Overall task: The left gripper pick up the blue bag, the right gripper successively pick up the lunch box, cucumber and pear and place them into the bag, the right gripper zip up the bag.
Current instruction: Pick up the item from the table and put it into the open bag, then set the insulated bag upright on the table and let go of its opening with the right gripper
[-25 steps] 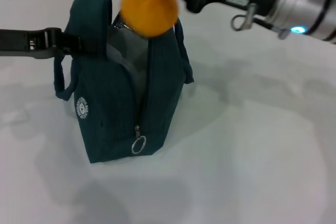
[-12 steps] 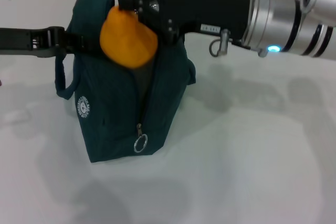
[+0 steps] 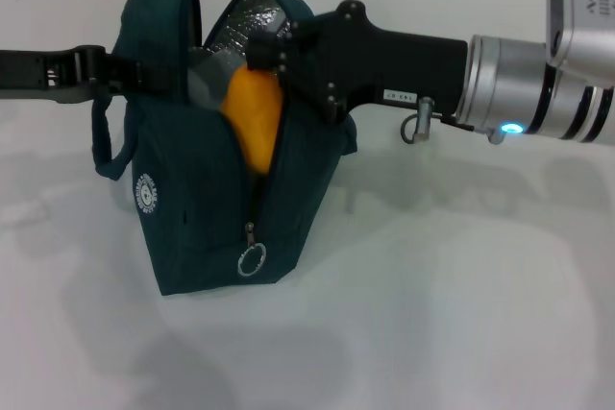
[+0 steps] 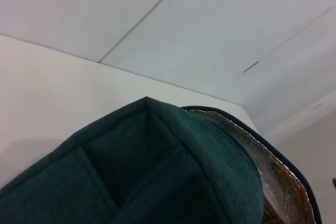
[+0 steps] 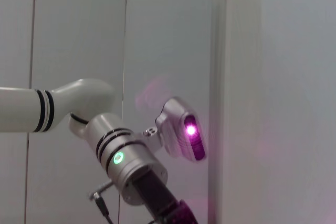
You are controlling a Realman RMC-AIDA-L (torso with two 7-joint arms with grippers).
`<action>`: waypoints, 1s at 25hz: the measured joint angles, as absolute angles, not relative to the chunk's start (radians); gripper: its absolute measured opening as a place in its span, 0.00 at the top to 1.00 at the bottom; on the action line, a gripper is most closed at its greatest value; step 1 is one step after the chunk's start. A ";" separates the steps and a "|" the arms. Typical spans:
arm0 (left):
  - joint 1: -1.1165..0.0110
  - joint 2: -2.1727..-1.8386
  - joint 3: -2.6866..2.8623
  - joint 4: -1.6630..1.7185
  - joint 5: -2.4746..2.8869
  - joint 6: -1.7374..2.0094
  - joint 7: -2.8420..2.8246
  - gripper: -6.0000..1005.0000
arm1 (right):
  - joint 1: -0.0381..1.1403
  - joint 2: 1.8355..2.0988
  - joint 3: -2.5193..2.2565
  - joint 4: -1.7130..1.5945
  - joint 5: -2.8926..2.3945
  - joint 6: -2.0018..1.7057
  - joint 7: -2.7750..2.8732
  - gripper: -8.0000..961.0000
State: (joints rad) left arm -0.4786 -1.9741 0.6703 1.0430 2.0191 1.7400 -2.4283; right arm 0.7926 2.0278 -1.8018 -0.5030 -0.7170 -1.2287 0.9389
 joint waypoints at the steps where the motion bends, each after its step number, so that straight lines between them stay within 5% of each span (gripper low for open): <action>1: -0.479 -1.974 0.670 1.043 2.019 1.740 -2.428 0.96 | 0.790 2.028 -1.806 -0.499 -0.716 -1.229 0.939 0.96; 14: -0.474 -1.974 0.669 1.042 2.022 1.741 -2.428 0.96 | 0.746 2.028 -1.812 -0.506 -0.717 -1.236 0.932 0.96; 20: -0.474 -1.978 0.669 1.038 2.023 1.741 -2.417 0.96 | 0.730 2.023 -1.792 -0.508 -0.718 -1.231 0.930 0.76; 25: -0.473 -1.982 0.669 1.031 2.026 1.741 -2.406 0.96 | 0.663 2.013 -1.697 -0.515 -0.720 -1.230 0.929 0.49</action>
